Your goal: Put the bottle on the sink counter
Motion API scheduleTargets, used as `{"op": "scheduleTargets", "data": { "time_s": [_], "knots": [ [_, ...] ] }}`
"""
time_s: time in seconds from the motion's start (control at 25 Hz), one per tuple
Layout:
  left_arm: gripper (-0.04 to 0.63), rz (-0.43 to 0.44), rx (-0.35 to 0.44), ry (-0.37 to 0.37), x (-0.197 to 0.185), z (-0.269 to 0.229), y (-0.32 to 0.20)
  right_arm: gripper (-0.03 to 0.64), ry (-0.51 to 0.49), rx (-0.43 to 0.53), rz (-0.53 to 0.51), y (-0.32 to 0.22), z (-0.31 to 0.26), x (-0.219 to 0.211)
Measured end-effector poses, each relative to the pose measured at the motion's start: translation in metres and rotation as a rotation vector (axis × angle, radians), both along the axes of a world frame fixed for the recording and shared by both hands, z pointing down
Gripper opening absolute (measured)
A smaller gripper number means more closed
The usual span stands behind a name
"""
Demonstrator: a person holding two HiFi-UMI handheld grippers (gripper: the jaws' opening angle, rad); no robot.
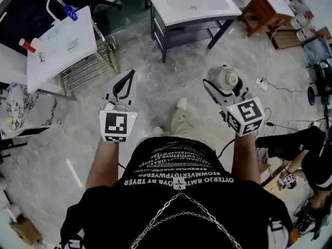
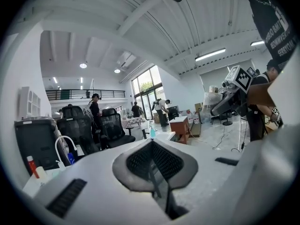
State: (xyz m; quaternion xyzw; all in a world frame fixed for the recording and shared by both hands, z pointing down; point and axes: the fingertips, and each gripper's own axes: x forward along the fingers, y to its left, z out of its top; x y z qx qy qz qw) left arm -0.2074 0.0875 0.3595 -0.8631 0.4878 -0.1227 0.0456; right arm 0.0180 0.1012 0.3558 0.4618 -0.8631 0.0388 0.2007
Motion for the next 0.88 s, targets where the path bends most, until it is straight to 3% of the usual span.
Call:
{"op": "scheduleTargets", "data": {
  "time_s": [0.32, 0.88],
  "knots": [
    [0.006, -0.004, 0.0, -0.029, 0.018, 0.003, -0.031, 0.328, -0.022, -0.008, -0.024, -0.04, 0.008, 0.012],
    [0.006, -0.01, 0.005, -0.045, 0.081, -0.012, -0.176, 0.328, -0.028, -0.009, -0.076, -0.186, 0.0, 0.053]
  ]
}}
